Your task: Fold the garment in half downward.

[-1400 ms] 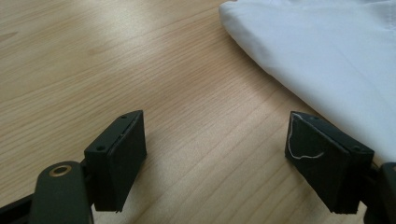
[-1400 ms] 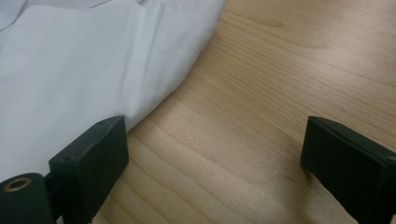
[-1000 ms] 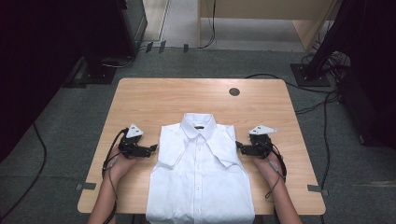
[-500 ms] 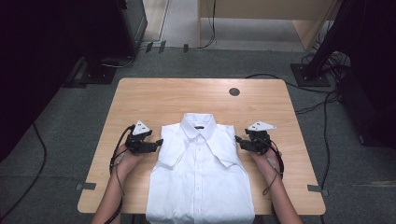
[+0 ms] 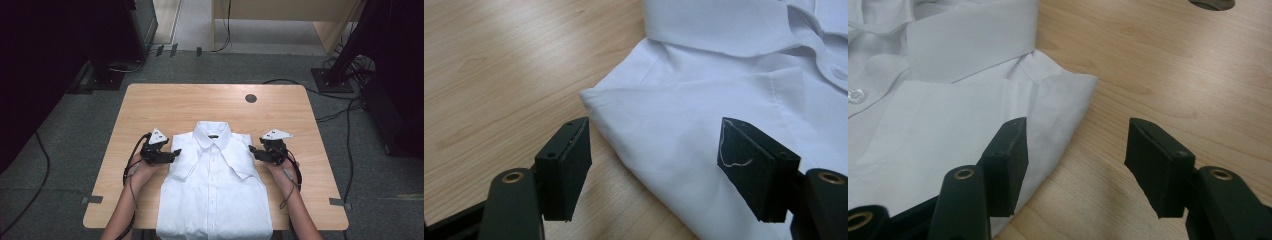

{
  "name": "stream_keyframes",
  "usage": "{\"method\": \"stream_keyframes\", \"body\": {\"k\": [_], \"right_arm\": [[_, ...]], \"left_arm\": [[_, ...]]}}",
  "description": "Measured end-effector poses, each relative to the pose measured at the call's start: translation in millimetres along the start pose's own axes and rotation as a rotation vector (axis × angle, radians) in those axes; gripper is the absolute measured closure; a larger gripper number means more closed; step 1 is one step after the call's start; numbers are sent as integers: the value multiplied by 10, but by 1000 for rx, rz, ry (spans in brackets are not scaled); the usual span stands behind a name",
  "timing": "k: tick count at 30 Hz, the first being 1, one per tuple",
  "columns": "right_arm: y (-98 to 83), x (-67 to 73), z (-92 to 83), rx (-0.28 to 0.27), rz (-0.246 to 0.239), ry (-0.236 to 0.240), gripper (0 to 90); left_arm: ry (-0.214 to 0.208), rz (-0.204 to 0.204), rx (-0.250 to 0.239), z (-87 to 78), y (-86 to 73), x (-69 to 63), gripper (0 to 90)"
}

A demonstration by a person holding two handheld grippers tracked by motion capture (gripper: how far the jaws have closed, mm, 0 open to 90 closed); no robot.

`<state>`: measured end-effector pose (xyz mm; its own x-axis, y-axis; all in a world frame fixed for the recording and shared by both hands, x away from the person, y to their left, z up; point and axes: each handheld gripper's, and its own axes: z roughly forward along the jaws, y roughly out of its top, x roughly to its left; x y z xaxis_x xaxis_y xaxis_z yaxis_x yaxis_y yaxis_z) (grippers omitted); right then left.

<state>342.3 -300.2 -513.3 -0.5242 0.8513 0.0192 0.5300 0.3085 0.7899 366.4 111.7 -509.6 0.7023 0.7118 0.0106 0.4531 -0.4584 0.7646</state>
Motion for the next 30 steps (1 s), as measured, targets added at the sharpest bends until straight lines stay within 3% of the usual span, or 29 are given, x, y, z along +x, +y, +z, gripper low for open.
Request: {"method": "stream_keyframes", "body": {"k": [9, 15, 25, 30], "right_arm": [[4, 57, 37, 7, -21, 13, 450], [-3, 85, 108, 23, -39, 1, 467], [-42, 0, 142, 46, -27, -20, 467], [-24, -25, 141, 59, -25, -29, 466]], "left_arm": [[26, 21, 4, 47, -2, -37, 299], [47, 71, 25, 106, -19, -88, 299], [64, 106, 51, 135, 16, -57, 299], [57, 103, 52, 147, 25, -35, 299]]}}
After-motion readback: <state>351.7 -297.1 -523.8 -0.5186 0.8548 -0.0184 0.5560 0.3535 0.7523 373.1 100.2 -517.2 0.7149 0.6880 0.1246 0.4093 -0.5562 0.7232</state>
